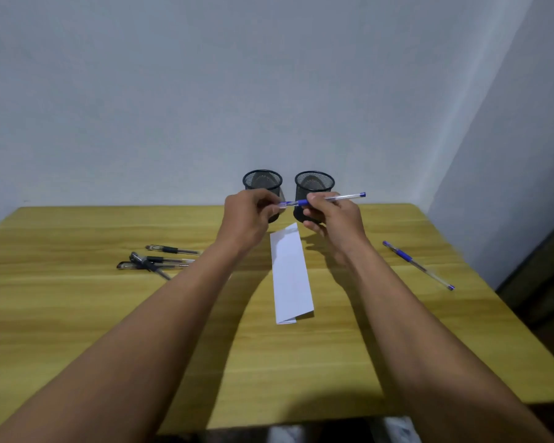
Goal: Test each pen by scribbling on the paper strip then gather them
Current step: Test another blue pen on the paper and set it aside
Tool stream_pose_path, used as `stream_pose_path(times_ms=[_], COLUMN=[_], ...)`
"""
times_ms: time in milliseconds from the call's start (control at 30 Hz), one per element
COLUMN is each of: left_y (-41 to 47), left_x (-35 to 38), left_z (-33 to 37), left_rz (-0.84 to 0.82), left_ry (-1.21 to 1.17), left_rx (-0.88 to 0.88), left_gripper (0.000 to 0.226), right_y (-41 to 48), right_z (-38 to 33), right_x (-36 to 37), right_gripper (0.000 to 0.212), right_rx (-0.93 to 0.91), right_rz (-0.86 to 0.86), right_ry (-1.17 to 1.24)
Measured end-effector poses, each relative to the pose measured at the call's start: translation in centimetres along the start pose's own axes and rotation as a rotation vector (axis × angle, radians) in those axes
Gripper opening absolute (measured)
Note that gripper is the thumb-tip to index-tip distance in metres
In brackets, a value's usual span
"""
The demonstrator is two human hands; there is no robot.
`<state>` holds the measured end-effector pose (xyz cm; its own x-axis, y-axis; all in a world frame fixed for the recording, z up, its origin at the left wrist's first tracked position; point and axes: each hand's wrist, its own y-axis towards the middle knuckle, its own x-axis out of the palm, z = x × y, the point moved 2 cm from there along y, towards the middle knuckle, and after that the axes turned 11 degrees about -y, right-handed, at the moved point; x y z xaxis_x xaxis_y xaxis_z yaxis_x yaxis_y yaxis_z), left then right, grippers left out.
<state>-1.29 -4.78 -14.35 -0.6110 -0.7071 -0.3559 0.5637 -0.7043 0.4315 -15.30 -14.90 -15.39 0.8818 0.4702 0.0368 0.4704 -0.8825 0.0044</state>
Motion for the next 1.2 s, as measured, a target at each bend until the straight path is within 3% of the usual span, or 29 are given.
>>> stream_pose_path(times_ms=[367, 633, 900, 1033, 1200], left_y=[-1.6, -2.6, -3.0, -2.4, -2.7], left_x=[-0.2, 0.6, 0.4, 0.4, 1.7], left_z=[3.9, 4.9, 4.9, 4.8, 5.2], left_rz=[-0.068, -0.045, -0.117, -0.088, -0.118], left_ry=[-0.499, -0.584, -0.421, -0.337, -0.211], left_rx=[-0.145, -0.181, -0.173, -0.176, -0.122], left_gripper=[0.018, 0.016, 0.015, 0.014, 0.013], right_y=[-3.6, -4.7, -5.1, -5.2, -5.8], right_z=[-4.0, -4.6, -3.9, -4.3, -5.6], right_x=[-1.4, -2.0, -3.1, -5.1, -8.3], right_gripper=[0.009, 0.011, 0.007, 0.007, 0.010], right_rx=[-0.019, -0.004, 0.042, 0.049, -0.128], right_rz=[-0.086, -0.090, -0.113, -0.027, 0.014], right_ry=[0.076, 0.063, -0.100, 0.013, -0.420])
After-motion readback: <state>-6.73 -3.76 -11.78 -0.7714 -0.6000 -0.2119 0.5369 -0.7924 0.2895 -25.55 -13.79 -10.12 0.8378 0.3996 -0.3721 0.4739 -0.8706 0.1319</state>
